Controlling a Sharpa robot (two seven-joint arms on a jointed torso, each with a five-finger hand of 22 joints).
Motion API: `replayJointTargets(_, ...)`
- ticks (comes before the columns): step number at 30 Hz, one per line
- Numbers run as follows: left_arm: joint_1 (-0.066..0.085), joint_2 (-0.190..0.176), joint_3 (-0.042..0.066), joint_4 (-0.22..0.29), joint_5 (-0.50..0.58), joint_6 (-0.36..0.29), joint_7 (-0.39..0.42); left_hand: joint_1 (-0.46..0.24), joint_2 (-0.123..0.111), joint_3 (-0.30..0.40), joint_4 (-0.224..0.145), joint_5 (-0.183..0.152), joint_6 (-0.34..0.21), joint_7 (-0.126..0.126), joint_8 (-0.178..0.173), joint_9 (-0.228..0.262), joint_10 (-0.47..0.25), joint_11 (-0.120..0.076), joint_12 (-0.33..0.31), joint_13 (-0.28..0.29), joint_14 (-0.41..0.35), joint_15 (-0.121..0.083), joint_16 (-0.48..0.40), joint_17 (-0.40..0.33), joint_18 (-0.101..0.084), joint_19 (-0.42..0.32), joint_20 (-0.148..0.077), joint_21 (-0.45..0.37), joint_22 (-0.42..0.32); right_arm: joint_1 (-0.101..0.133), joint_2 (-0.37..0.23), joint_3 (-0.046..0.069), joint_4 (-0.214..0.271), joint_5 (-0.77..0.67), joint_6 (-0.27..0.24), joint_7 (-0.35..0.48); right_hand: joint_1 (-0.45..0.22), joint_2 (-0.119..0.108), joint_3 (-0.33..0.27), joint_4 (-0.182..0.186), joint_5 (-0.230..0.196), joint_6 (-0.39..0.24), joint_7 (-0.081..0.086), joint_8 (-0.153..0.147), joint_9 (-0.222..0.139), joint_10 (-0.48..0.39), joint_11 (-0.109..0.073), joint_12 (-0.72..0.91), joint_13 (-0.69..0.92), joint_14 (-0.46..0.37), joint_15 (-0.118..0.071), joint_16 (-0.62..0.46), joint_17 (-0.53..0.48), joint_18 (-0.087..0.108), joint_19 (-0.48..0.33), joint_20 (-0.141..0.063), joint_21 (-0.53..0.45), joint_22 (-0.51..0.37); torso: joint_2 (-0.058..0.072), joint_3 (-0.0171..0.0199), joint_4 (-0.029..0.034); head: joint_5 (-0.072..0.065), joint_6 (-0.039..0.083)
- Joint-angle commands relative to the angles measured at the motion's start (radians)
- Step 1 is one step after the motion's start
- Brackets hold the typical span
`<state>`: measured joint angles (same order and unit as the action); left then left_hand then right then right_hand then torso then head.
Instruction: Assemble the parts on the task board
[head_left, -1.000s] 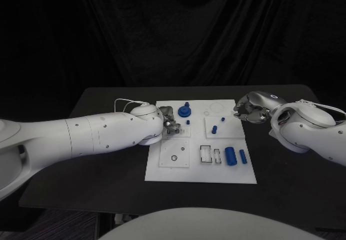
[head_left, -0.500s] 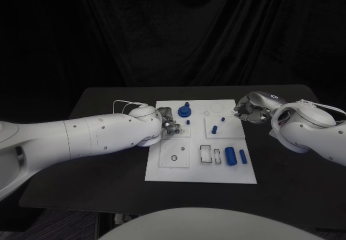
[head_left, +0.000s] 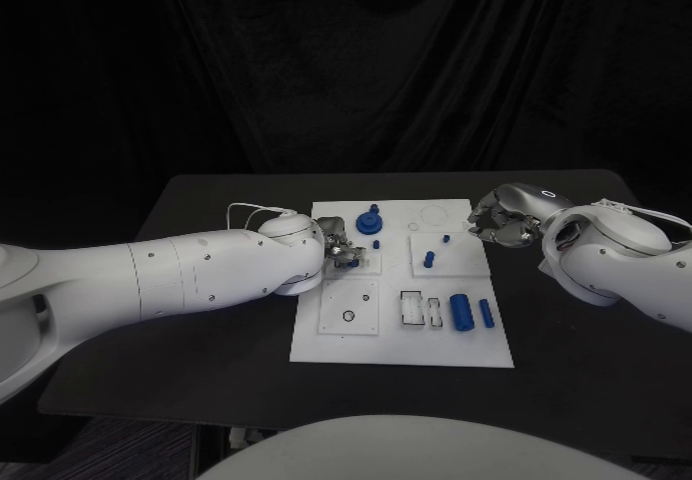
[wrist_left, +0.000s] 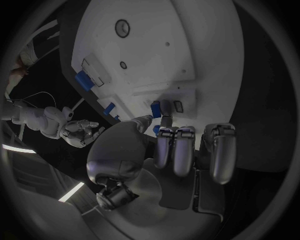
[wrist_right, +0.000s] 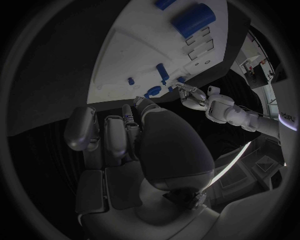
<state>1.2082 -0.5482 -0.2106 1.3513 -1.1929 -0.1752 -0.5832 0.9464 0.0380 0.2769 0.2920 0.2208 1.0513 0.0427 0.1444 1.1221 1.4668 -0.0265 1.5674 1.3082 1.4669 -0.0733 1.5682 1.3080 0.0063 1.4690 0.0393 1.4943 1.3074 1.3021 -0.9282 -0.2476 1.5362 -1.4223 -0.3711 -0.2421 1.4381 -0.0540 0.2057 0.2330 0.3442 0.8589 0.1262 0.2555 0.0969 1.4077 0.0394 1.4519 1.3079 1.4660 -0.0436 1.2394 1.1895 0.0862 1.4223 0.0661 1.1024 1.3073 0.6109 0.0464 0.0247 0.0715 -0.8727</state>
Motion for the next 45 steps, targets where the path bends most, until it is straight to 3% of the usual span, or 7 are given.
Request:
replayJointTargets(1, -0.006, 0.002, -0.001, 0.003, 0.003, 0.014, 0.024, -0.009, 0.001, -0.008, 0.000, -0.004, 0.009, -0.001, -0.004, -0.003, 0.104, -0.002, 0.003, 0.263, 0.104, -0.004, 0.003, 0.263, 0.014, 0.057, -0.004, -0.005, 0.236, -0.002, -0.001, 0.001, 0.000, -0.002, 0.009, -0.020, 0.001, 0.006, 0.004, 0.000, 0.006, 0.007, -0.001, 0.005, -0.001, -0.003, -0.001, -0.005, 0.055, 0.025, 0.005, -0.007, -0.001, 0.014, -0.004, 0.001, -0.003, 0.056, 0.000, 0.0000, 0.0007, 0.000, 0.000)
replayJointTargets(14, -0.010, -0.011, -0.001, 0.012, 0.003, 0.019, 0.026, 0.016, 0.013, -0.028, -0.006, 0.066, 0.002, 0.000, -0.009, -0.005, 0.104, -0.001, 0.003, 0.263, 0.104, -0.003, 0.003, 0.263, 0.016, 0.052, -0.003, -0.014, 0.233, -0.002, -0.003, 0.001, 0.001, -0.002, 0.015, -0.024, 0.001, 0.006, 0.004, 0.000, 0.006, 0.007, -0.001, 0.005, -0.001, -0.003, -0.001, -0.005, 0.055, 0.025, 0.005, -0.007, -0.001, 0.014, -0.004, 0.001, -0.003, 0.056, 0.001, 0.0003, 0.0008, 0.000, 0.000)
replayJointTargets(24, -0.011, -0.015, -0.001, 0.013, 0.003, 0.026, 0.031, 0.026, 0.012, -0.031, -0.009, 0.078, -0.003, 0.001, -0.012, -0.006, 0.104, -0.001, 0.003, 0.263, 0.104, -0.003, 0.003, 0.263, 0.018, 0.048, -0.003, -0.022, 0.231, -0.002, -0.003, 0.001, 0.001, -0.002, 0.022, -0.028, 0.001, 0.006, 0.005, 0.000, 0.006, 0.009, -0.001, 0.006, -0.001, -0.004, -0.002, -0.006, 0.054, 0.025, 0.005, -0.009, -0.003, 0.014, -0.004, 0.001, -0.006, 0.056, 0.001, -0.0001, 0.0003, 0.002, 0.000)
replayJointTargets(32, -0.012, -0.017, -0.001, 0.010, 0.003, 0.019, 0.037, -0.002, 0.027, -0.081, 0.000, -0.031, -0.005, 0.005, -0.015, -0.008, 0.104, 0.003, 0.003, 0.263, 0.104, 0.001, 0.003, 0.263, 0.018, 0.047, 0.000, -0.024, 0.231, -0.002, -0.005, 0.001, 0.001, -0.002, 0.028, -0.032, 0.001, 0.006, 0.005, 0.000, 0.006, 0.009, -0.001, 0.006, -0.001, -0.004, -0.002, -0.006, 0.054, 0.025, 0.005, -0.009, -0.003, 0.014, -0.004, 0.001, -0.006, 0.056, 0.001, 0.0000, 0.0007, 0.001, 0.000)
replayJointTargets(37, -0.012, -0.019, -0.001, 0.009, 0.003, 0.014, 0.052, -0.082, 0.050, -0.154, 0.002, -0.095, -0.021, 0.011, -0.024, -0.014, 0.104, 0.009, 0.003, 0.263, 0.104, 0.005, 0.003, 0.263, 0.020, 0.045, 0.004, -0.030, 0.229, -0.002, -0.005, 0.001, 0.000, -0.002, 0.030, -0.033, 0.001, 0.006, 0.006, 0.000, 0.006, 0.010, -0.001, 0.006, -0.001, -0.004, -0.002, -0.005, 0.054, 0.025, 0.005, -0.009, -0.003, 0.015, -0.005, 0.000, -0.008, 0.055, 0.000, -0.0001, 0.0004, 0.003, 0.000)
replayJointTargets(38, -0.012, -0.019, -0.001, 0.008, 0.003, 0.013, 0.055, -0.109, 0.059, -0.179, 0.002, -0.121, -0.024, 0.013, -0.026, -0.015, 0.104, 0.011, 0.003, 0.263, 0.104, 0.007, 0.003, 0.263, 0.020, 0.044, 0.006, -0.031, 0.229, -0.002, -0.005, 0.001, 0.000, -0.001, 0.030, -0.033, 0.001, 0.006, 0.006, 0.000, 0.006, 0.010, -0.001, 0.006, -0.001, -0.004, -0.002, -0.005, 0.054, 0.025, 0.005, -0.009, -0.003, 0.015, -0.005, 0.000, -0.008, 0.055, 0.000, -0.0002, 0.0001, 0.004, 0.000)
replayJointTargets(45, -0.013, -0.020, -0.001, 0.005, 0.003, 0.016, 0.080, -0.149, 0.074, -0.240, 0.002, -0.141, -0.033, 0.017, -0.029, -0.017, 0.104, 0.015, 0.003, 0.263, 0.104, 0.011, 0.003, 0.263, 0.022, 0.038, 0.009, -0.042, 0.225, -0.002, -0.004, 0.001, -0.001, 0.005, 0.032, -0.032, 0.000, 0.006, 0.006, 0.000, 0.006, 0.010, -0.001, 0.006, -0.002, -0.005, -0.002, -0.006, 0.053, 0.024, 0.005, -0.010, -0.005, 0.015, -0.005, 0.000, -0.009, 0.054, 0.000, -0.0006, -0.0012, 0.006, 0.000)
